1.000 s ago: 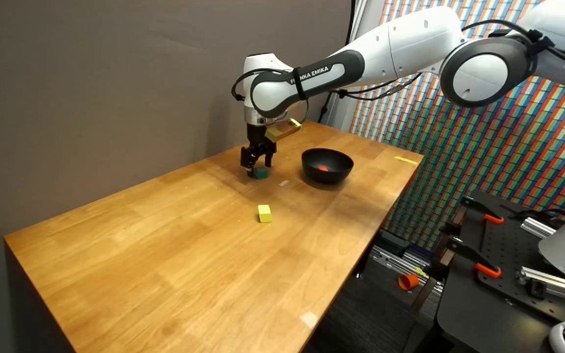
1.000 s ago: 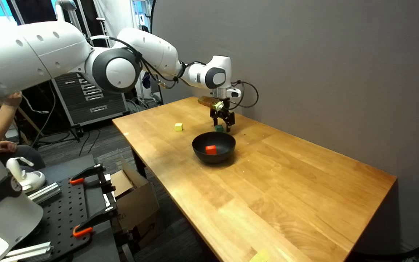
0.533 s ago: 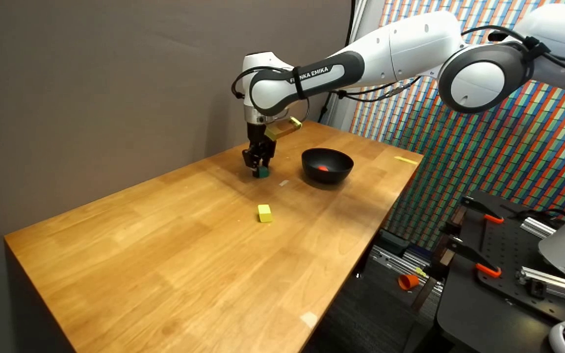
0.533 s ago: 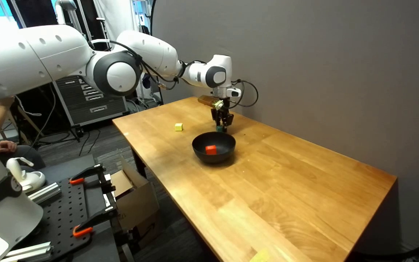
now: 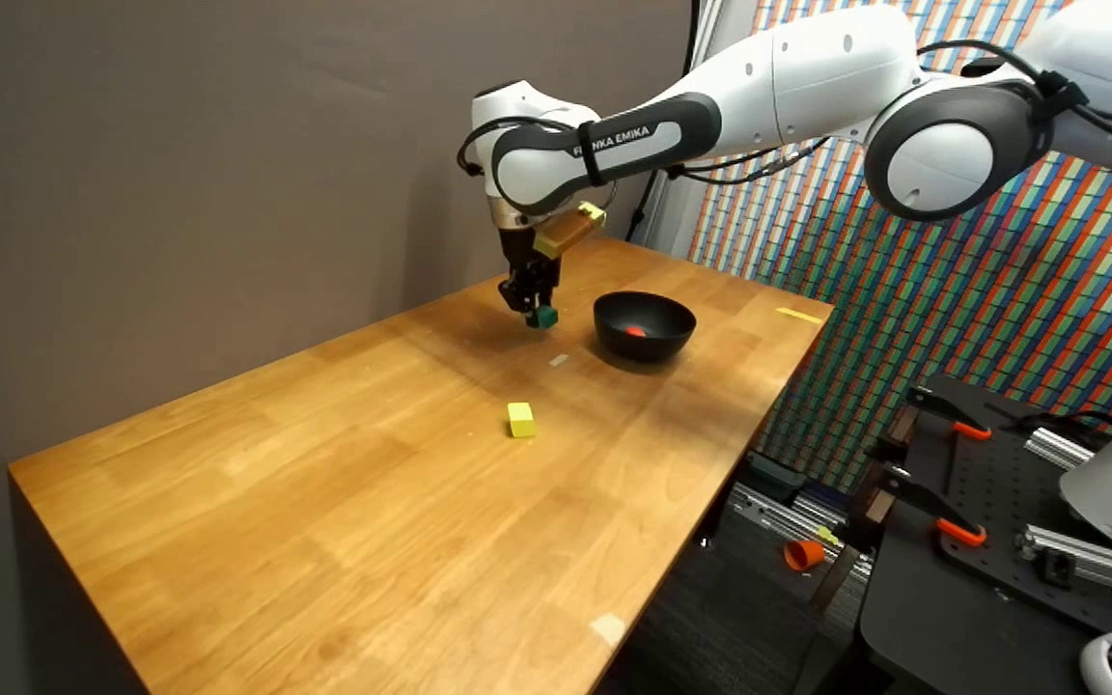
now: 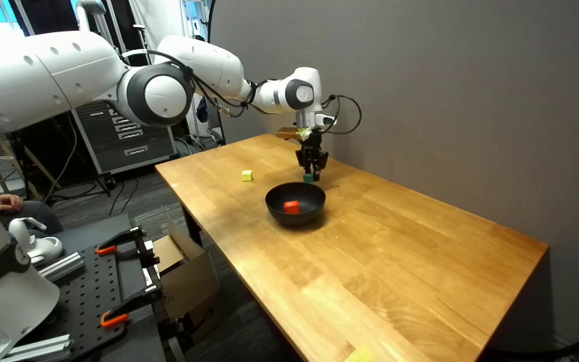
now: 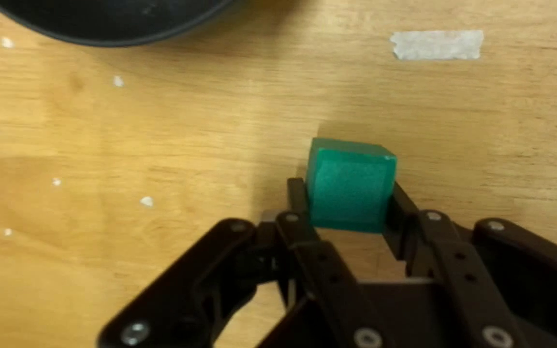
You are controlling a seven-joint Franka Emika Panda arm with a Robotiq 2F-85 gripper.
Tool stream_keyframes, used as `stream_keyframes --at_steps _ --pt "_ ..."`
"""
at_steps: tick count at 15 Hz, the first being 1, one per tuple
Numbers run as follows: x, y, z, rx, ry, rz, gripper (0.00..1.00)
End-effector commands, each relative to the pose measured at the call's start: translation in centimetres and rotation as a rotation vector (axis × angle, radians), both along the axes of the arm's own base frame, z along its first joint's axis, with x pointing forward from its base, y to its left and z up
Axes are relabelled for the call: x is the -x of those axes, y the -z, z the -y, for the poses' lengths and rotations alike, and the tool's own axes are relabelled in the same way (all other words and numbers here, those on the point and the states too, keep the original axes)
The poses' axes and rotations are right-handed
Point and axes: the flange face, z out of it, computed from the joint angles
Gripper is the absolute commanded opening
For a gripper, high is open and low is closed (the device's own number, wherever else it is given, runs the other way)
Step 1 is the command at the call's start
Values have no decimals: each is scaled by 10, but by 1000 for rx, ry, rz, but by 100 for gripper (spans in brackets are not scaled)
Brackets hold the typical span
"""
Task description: Put the orange and green blocks into the black bowl
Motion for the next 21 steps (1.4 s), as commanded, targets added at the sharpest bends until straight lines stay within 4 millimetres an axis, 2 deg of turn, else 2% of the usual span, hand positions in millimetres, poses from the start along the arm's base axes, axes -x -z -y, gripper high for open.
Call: stream_keyframes --at_steps 1,3,5,9,14,18,21 --pt "-1 -56 2 104 -4 -9 17" --pt "-1 -85 7 122 14 -8 17" --pt "0 -105 24 134 68 -23 17" --pt "4 -126 68 129 196 -71 18" --pt "10 -116 106 73 282 -138 17" --pt "20 -95 116 -44 327 -202 17" --pt "35 -85 122 -90 382 -250 17"
